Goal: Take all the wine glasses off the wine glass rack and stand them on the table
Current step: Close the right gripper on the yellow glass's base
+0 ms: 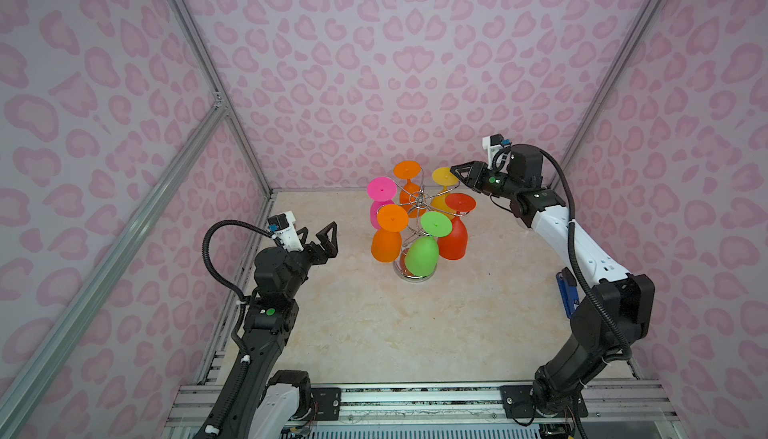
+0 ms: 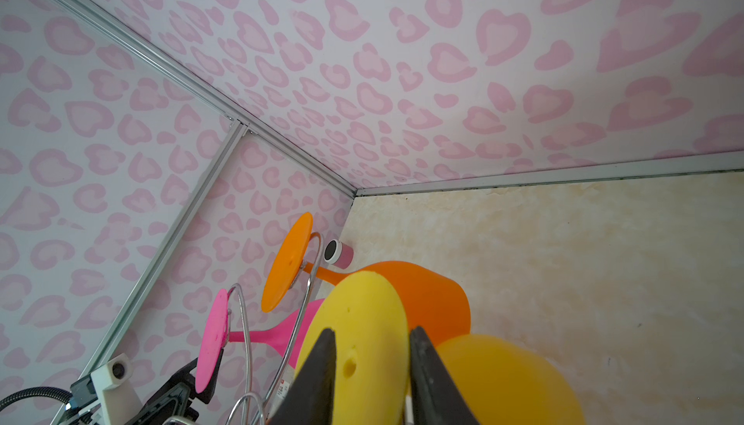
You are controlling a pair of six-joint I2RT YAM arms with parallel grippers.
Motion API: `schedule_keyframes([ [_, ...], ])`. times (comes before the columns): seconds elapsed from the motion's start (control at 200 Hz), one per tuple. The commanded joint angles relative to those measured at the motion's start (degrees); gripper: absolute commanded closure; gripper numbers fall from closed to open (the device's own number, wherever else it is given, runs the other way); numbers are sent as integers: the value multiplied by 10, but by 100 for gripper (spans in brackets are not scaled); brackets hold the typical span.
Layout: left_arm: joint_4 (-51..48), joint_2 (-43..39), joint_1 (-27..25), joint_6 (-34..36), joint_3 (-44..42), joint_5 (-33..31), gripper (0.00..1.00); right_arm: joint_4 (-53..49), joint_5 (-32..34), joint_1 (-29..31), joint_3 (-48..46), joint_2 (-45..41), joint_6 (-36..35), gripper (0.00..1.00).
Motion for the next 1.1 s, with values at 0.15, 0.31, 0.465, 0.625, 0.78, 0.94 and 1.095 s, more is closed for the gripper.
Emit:
schedule_keyframes([
  [0.15,6,2,0,7,-1,-6,3,-2,-20,-4,4,3,11,77],
  [0.31,6,6,0,7,1,-7,3,1,-32,-6,2,2,19,81],
  [0.465,5,8,0,8,2,-8,3,-1,-40,-8,3,1,22,86],
  [0.625,4,9,0,8,3,-8,3,21,-55,-15,-9,1,45,91],
  [0.78,3,10,0,9,3,-9,3,96,-87,-28,-35,-1,110,97],
  [0.94,3,12,0,9,6,-9,3,121,-98,-35,-38,-1,133,100],
  [1.095,3,13,0,9,3,-10,3,183,-115,-39,-45,2,185,100],
])
